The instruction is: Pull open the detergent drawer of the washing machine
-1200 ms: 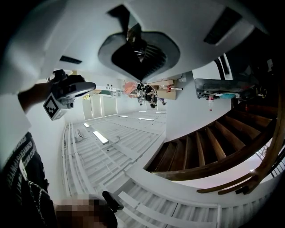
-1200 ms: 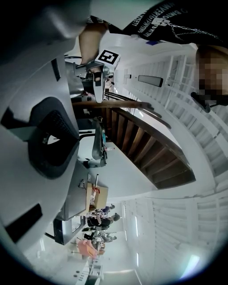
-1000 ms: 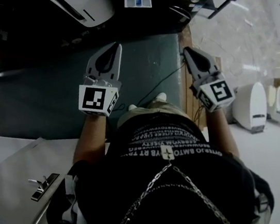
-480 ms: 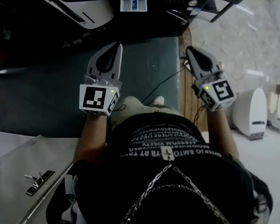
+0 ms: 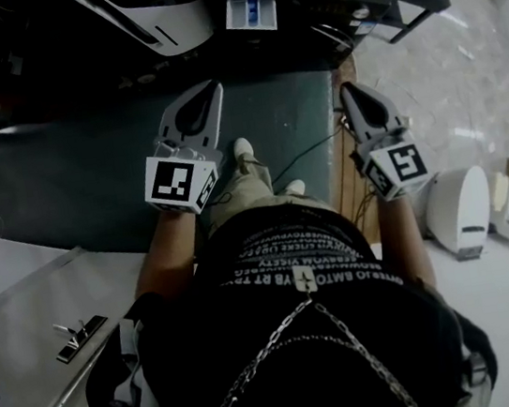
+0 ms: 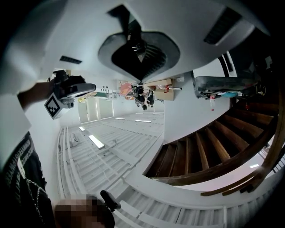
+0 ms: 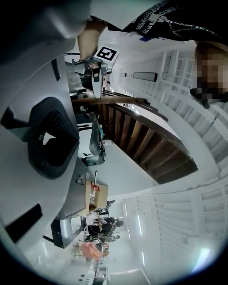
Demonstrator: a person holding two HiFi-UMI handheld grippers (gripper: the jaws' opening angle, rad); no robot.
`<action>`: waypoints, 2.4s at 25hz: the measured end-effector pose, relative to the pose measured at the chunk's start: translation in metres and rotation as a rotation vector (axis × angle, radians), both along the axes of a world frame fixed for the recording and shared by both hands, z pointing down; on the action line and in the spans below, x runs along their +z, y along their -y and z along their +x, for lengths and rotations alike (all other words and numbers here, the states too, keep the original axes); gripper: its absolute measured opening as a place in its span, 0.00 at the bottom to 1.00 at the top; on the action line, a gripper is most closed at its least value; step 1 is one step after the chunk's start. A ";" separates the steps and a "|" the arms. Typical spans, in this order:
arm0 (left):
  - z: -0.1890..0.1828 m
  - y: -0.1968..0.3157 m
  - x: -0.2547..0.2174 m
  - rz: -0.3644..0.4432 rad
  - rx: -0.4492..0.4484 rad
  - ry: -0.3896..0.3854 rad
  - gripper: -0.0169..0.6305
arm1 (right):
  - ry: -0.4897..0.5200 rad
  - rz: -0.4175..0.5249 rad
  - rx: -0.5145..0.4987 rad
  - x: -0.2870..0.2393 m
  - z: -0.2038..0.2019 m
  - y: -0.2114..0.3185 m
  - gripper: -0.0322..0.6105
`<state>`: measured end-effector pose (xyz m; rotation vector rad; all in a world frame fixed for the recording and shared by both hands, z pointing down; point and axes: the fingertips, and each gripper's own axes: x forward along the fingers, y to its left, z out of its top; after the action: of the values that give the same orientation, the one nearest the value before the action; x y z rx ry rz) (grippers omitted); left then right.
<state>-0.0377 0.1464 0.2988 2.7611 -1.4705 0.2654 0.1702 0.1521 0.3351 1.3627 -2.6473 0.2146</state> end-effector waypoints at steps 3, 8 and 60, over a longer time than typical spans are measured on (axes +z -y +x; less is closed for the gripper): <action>-0.010 0.022 -0.001 0.002 0.007 -0.009 0.02 | -0.001 -0.002 0.000 -0.001 -0.013 0.019 0.05; -0.029 0.069 -0.004 0.009 0.026 -0.018 0.02 | -0.001 0.005 0.000 -0.003 -0.037 0.061 0.05; -0.064 0.348 0.007 -0.007 0.091 -0.043 0.02 | -0.012 0.002 0.027 -0.017 -0.095 0.322 0.05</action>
<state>-0.1018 -0.2013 0.3054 2.8140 -1.3336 0.2095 0.0755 -0.1703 0.3181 1.3963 -2.6214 0.2064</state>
